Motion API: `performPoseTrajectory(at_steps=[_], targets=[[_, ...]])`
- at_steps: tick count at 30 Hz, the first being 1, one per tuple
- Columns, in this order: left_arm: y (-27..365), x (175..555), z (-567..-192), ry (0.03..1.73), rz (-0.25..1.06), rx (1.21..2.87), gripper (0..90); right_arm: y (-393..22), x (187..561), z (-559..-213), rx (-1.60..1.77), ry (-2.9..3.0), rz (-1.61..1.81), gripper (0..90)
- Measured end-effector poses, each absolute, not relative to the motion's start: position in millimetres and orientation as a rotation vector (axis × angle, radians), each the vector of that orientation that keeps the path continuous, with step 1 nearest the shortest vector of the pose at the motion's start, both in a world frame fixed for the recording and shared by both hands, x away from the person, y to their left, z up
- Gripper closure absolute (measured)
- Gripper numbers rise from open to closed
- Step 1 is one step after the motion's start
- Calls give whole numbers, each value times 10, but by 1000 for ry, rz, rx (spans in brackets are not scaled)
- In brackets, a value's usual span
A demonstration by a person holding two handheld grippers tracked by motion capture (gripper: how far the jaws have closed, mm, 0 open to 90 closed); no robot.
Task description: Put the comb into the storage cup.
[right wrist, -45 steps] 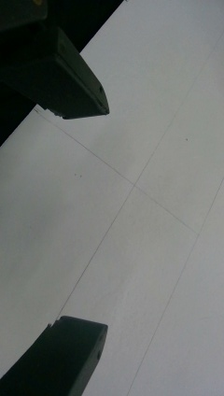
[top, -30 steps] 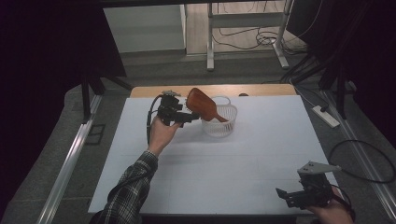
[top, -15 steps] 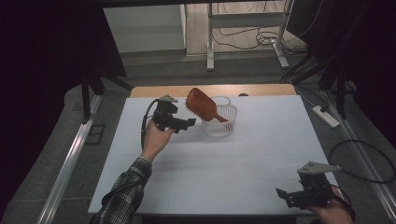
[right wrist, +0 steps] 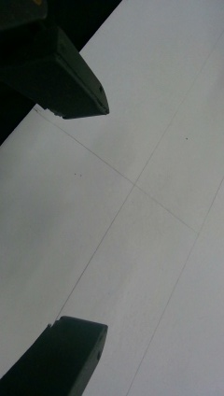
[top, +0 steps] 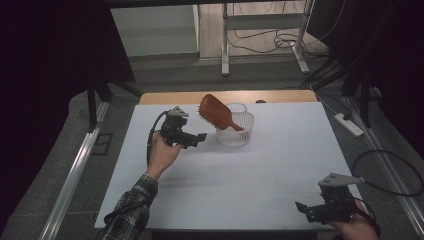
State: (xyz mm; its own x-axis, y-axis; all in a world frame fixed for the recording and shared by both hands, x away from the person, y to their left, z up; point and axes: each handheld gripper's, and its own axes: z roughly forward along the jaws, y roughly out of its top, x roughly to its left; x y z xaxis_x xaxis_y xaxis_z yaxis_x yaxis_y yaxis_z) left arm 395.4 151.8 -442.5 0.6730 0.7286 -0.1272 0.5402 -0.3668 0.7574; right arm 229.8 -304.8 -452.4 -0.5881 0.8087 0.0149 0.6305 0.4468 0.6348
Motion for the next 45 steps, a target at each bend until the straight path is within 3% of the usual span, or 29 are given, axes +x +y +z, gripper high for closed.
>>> performPoseTrajectory(at_steps=[45], targets=[[1864,3415,-4573,957,273,2023,0,-3068,2312,-4517,1230,2337,882,0]])
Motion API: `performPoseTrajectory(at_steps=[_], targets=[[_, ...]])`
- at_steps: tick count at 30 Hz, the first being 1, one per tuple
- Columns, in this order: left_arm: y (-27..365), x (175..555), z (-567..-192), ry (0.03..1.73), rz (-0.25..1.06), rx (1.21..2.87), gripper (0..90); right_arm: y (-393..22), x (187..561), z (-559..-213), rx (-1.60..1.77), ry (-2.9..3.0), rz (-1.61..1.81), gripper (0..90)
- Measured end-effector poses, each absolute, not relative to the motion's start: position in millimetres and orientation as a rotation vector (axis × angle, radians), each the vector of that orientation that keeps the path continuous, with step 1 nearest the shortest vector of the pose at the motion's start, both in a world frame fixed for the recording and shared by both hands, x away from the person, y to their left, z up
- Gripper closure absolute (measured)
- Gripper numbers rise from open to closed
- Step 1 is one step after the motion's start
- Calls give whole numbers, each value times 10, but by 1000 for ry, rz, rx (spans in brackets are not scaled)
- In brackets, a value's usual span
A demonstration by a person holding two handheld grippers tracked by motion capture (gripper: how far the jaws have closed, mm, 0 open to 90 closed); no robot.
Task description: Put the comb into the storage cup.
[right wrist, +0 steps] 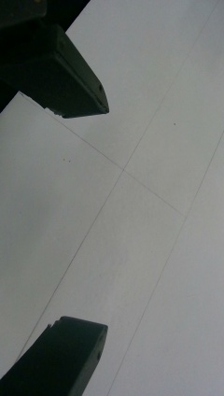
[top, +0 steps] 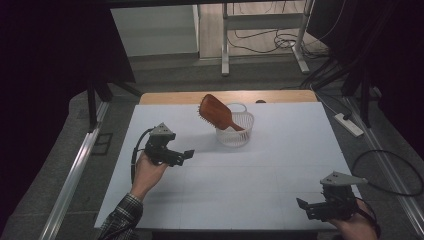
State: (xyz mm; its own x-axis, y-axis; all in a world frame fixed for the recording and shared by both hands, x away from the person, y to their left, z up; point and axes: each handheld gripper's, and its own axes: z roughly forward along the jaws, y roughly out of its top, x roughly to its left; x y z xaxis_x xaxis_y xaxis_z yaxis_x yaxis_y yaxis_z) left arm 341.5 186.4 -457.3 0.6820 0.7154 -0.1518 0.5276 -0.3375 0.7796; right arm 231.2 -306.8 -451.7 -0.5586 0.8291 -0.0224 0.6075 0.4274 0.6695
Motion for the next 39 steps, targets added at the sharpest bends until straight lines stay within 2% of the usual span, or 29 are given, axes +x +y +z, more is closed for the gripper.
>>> performPoseTrajectory(at_steps=[39], targets=[[2077,3140,-4555,1002,295,2006,0,-3056,2311,-4523,1216,2351,872,0]])
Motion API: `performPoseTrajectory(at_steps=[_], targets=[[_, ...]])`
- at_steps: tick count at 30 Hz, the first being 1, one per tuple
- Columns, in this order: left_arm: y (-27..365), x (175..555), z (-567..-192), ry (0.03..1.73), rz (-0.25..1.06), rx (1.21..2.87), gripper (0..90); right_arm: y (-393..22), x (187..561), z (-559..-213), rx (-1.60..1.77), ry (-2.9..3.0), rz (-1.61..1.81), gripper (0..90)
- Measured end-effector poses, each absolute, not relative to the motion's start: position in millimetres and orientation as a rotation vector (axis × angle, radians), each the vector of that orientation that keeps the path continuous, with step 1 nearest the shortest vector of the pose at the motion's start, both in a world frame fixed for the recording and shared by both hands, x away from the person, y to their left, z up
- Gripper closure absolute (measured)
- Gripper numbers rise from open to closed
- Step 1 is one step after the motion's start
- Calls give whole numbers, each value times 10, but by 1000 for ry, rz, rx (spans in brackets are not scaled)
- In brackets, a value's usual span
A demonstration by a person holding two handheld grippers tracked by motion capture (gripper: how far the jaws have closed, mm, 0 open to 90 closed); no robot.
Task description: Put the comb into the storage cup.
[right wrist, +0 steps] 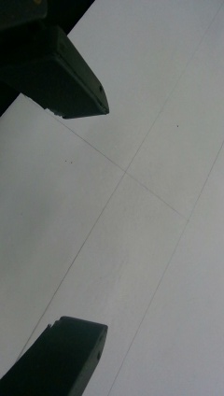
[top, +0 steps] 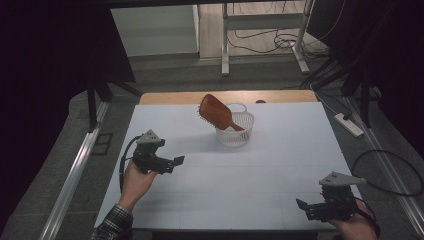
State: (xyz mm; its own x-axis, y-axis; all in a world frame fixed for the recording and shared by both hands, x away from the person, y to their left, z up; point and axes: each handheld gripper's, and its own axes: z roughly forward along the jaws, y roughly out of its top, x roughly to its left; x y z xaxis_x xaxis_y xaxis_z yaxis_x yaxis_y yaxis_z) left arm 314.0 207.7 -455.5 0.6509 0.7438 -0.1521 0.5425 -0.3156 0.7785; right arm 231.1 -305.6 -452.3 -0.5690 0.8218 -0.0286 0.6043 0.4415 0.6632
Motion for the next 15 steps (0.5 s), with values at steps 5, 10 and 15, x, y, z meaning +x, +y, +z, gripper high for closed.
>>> performPoseTrajectory(at_steps=[5,10,15], targets=[[2098,3115,-4548,1007,294,2001,0,-3056,2311,-4523,1216,2351,872,0],[2120,3083,-4546,1014,293,1999,0,-3055,2310,-4522,1216,2351,872,0],[2139,3051,-4541,1016,290,1991,0,-3055,2310,-4522,1216,2351,872,0]])
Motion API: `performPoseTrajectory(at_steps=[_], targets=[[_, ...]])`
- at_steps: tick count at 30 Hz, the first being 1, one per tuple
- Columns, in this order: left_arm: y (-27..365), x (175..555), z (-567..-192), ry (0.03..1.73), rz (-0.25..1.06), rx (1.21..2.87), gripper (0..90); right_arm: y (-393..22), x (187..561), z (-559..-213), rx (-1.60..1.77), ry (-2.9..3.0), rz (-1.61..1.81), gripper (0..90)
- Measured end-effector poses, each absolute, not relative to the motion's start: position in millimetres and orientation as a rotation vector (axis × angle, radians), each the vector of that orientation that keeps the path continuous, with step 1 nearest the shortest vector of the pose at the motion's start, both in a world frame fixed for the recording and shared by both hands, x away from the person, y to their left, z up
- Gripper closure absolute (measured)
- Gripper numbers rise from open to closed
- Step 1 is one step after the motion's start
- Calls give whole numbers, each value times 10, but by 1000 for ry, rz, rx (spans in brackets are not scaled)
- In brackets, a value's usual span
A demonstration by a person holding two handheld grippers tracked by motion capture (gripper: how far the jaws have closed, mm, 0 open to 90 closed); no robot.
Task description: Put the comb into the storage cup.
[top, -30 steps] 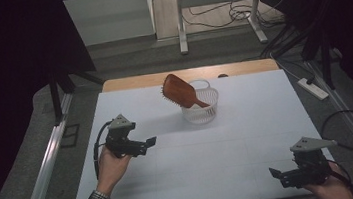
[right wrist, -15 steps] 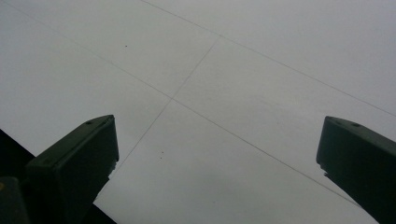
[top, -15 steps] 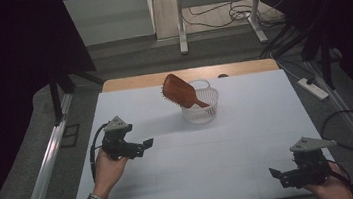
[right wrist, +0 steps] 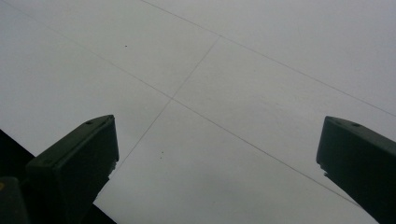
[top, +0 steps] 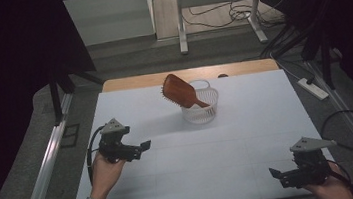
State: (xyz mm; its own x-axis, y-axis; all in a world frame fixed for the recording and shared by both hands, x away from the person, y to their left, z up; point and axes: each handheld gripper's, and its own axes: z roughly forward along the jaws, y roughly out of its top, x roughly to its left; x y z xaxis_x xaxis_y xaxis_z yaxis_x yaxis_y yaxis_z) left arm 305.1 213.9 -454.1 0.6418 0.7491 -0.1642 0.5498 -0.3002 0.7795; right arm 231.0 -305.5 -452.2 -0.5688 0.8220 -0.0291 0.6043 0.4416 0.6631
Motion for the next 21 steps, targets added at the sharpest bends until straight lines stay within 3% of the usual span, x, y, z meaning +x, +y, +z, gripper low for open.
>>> performPoseTrajectory(at_steps=[21], targets=[[2206,2911,-4546,1034,297,1997,0,-3051,2308,-4523,1214,2351,870,0]])
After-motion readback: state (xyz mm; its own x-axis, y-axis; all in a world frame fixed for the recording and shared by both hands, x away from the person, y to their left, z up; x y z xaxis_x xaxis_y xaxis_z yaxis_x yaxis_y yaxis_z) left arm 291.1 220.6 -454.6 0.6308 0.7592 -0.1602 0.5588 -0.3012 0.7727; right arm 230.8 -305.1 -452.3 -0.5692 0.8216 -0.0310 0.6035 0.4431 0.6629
